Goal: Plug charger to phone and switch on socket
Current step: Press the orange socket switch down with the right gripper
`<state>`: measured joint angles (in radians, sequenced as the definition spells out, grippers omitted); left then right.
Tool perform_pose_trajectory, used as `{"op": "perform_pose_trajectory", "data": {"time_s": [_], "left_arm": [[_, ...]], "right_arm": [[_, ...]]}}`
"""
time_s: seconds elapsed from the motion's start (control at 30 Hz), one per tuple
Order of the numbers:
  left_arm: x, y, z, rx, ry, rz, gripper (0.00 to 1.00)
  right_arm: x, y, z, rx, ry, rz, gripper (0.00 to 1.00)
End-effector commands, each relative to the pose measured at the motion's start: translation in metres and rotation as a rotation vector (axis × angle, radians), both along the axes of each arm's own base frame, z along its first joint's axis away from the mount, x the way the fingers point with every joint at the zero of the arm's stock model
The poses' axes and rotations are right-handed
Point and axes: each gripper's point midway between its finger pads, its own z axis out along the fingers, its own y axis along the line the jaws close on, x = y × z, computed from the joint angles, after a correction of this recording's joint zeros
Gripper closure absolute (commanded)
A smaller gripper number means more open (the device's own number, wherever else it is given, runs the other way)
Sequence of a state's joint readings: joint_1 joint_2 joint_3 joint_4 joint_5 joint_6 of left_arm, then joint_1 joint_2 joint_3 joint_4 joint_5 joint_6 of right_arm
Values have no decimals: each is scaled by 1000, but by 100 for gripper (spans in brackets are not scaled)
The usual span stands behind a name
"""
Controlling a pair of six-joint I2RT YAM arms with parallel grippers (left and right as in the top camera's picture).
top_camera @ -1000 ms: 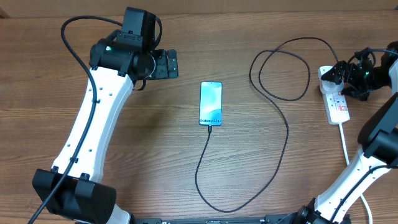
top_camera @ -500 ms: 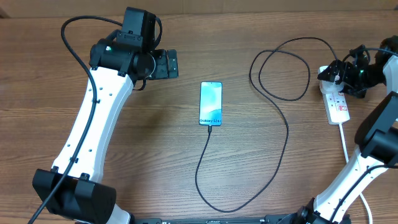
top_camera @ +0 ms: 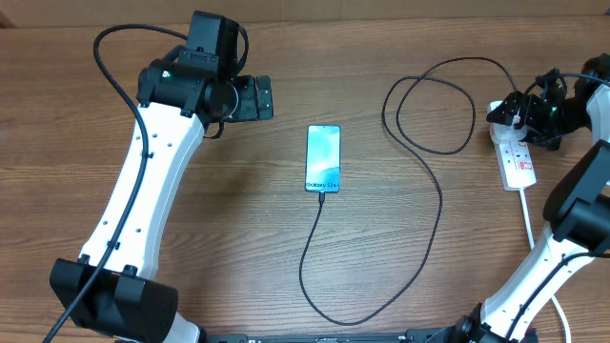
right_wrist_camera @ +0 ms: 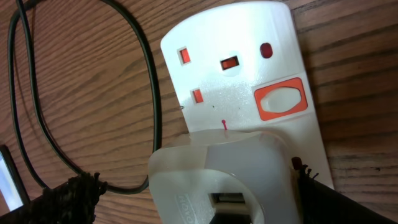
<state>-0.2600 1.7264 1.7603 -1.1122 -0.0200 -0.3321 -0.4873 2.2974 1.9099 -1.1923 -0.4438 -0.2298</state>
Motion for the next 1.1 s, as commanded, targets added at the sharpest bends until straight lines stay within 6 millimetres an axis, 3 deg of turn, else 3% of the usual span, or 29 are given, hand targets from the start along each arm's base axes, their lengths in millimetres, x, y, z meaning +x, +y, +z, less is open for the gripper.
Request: {"op": "perform_pose_trajectory", "data": {"time_s": [0.0, 0.23, 1.07], "left_arm": [[0, 2, -3, 24, 5, -15, 0], [0, 2, -3, 24, 5, -15, 0], [0, 2, -3, 24, 5, -15, 0]], "right_arm": [[1, 25, -5, 91, 20, 6, 0], [-1, 7, 8, 104, 3, -37, 0], [2, -6, 5, 44, -23, -17, 0]]}}
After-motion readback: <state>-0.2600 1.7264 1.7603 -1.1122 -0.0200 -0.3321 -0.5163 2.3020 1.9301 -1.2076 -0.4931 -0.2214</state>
